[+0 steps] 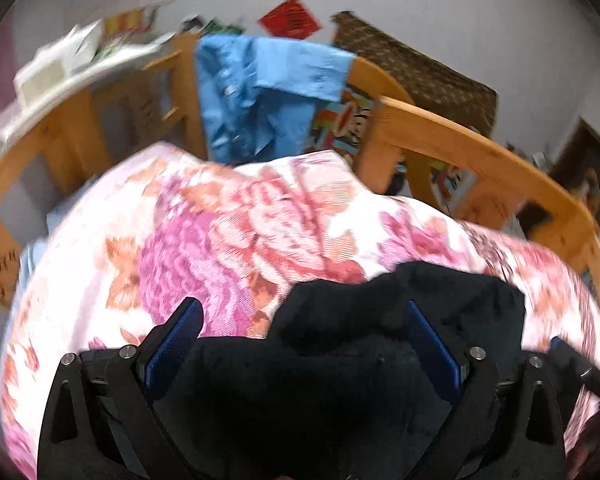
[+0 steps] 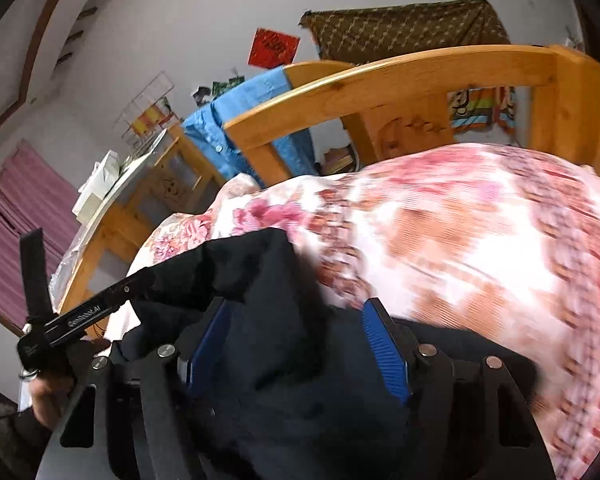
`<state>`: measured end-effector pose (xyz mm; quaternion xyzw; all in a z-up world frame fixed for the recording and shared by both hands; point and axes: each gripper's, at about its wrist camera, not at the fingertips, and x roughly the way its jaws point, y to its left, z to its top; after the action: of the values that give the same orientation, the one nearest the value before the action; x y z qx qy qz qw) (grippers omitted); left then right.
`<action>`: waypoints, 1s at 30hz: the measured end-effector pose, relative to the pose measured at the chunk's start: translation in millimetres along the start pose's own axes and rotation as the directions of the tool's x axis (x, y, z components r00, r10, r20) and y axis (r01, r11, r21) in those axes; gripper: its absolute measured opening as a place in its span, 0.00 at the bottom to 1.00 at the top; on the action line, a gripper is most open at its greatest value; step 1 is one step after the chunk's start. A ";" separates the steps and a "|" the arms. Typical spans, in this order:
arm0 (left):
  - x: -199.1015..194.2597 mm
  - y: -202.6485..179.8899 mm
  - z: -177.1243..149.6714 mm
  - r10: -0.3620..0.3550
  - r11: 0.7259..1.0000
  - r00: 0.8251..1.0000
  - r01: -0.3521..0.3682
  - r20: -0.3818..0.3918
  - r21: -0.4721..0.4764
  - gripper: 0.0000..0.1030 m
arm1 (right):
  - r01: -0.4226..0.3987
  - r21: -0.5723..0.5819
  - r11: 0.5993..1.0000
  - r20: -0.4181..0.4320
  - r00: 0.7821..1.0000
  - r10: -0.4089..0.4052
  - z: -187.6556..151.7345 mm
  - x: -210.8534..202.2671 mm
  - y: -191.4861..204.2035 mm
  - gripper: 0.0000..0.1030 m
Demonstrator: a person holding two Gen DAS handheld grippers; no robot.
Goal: Fold large clothes
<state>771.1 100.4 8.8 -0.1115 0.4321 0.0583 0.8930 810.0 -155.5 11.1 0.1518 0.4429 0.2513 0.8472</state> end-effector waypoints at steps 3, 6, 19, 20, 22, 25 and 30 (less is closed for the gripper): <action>21.6 13.9 0.7 0.008 0.999 0.996 -0.011 -0.088 -0.038 0.47 | 0.044 0.018 0.999 -0.031 0.999 -0.044 7.1 30.9 5.4 0.59; 28.1 17.7 -2.1 -0.035 0.999 0.989 0.031 -0.141 -0.026 0.15 | 0.054 0.049 0.997 -0.065 0.997 -0.051 7.6 43.2 4.9 0.26; -99.5 40.1 -50.6 -0.220 0.962 0.975 0.213 0.024 0.169 0.04 | 0.050 -0.283 0.958 0.143 0.990 -0.010 -62.4 -84.8 65.3 0.11; -109.6 43.2 -57.7 -0.230 0.959 0.973 0.222 0.027 0.174 0.04 | 0.048 -0.291 0.955 0.146 0.989 -0.005 -68.7 -91.2 67.4 0.11; -124.4 47.4 -70.4 -0.249 0.954 0.968 0.241 0.022 0.180 0.03 | 0.054 -0.321 0.945 0.160 0.987 -0.002 -84.5 -105.6 74.0 0.11; -143.9 49.1 -90.2 -0.270 0.945 0.963 0.261 0.020 0.197 0.03 | 0.077 -0.371 0.925 0.176 0.984 -0.011 -106.4 -120.2 83.3 0.11; -155.9 43.0 -128.5 -0.272 0.933 0.962 0.261 0.013 0.248 0.03 | 0.095 -0.369 0.925 0.158 0.987 -0.038 -140.8 -124.4 77.3 0.11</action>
<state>568.3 108.8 47.4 -0.0569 0.3956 -0.1143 0.9095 611.2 -156.4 53.0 -0.0099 0.3275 0.2904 0.8990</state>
